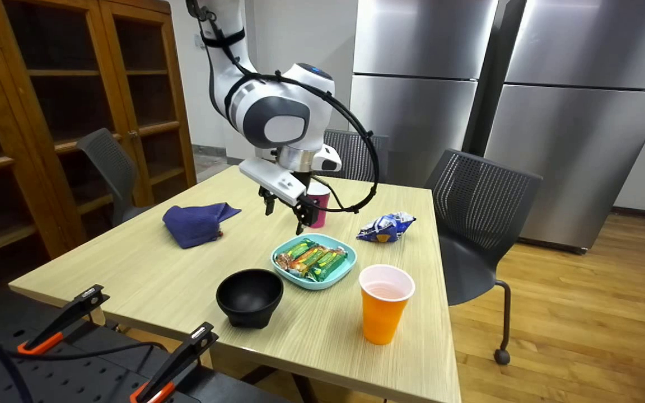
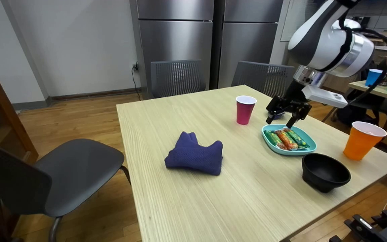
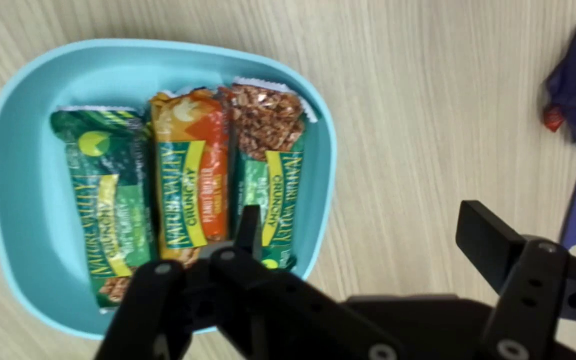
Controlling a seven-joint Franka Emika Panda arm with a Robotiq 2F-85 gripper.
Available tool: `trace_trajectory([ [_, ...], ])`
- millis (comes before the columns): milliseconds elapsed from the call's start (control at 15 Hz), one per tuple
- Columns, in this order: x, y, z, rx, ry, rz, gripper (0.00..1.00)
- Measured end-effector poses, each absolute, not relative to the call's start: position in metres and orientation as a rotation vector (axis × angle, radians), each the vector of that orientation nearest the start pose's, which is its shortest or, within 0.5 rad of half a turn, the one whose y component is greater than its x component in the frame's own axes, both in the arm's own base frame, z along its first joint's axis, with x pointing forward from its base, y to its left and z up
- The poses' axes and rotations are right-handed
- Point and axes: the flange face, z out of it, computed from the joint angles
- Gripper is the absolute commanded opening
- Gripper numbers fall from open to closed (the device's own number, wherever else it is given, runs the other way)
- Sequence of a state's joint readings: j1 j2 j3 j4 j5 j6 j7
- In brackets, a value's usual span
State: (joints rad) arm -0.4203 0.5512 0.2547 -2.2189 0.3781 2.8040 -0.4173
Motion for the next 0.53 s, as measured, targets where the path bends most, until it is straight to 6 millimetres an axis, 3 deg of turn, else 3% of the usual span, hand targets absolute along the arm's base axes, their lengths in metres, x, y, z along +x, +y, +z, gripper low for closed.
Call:
trace_trajectory([
  [533, 0.534, -0.001, 0.135, -2.817, -0.151, -0.129, 1.00],
])
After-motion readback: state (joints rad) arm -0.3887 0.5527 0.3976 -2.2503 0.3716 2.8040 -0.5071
